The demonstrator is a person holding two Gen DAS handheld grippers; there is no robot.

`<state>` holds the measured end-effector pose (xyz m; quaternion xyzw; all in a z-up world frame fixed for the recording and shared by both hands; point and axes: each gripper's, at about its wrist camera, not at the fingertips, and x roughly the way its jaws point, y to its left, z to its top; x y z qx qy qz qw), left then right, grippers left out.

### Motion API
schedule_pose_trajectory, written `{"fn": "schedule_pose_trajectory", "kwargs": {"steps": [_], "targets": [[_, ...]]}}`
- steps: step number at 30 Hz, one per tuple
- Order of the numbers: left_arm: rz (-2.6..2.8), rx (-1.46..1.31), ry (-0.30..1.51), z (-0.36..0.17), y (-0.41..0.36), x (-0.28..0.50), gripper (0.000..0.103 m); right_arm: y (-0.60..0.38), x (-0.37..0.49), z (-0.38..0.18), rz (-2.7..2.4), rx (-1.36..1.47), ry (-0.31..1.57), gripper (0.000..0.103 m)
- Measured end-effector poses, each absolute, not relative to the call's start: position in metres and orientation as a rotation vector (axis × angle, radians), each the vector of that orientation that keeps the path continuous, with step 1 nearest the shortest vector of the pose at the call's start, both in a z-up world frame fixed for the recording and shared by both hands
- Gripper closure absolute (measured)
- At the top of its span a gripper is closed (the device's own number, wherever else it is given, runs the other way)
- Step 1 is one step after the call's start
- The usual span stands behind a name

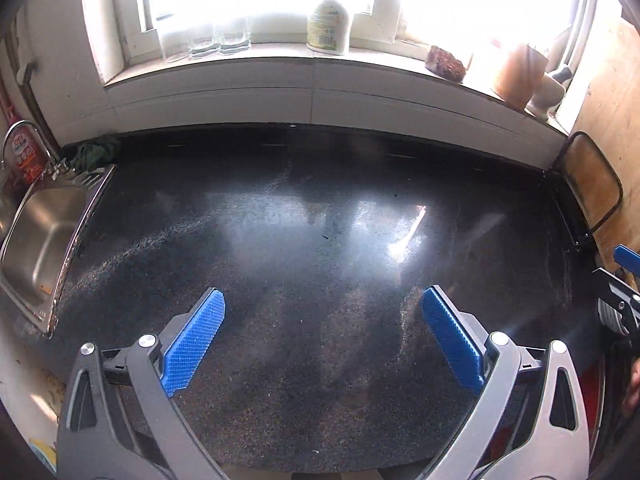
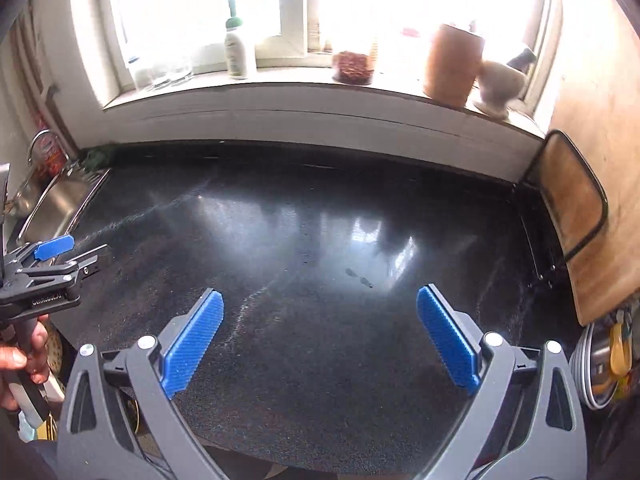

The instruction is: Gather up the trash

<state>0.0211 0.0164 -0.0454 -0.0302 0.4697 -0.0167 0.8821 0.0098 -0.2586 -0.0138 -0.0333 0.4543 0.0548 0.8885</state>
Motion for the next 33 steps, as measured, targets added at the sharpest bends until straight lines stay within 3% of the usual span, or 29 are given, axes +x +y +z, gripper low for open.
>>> {"fn": "schedule_pose_trajectory", "kwargs": {"steps": [33], "targets": [[-0.028, -0.013, 1.011, -0.048, 0.003, 0.033, 0.007, -0.282, 0.015, -0.030, 0.100, -0.033, 0.999, 0.009]]}}
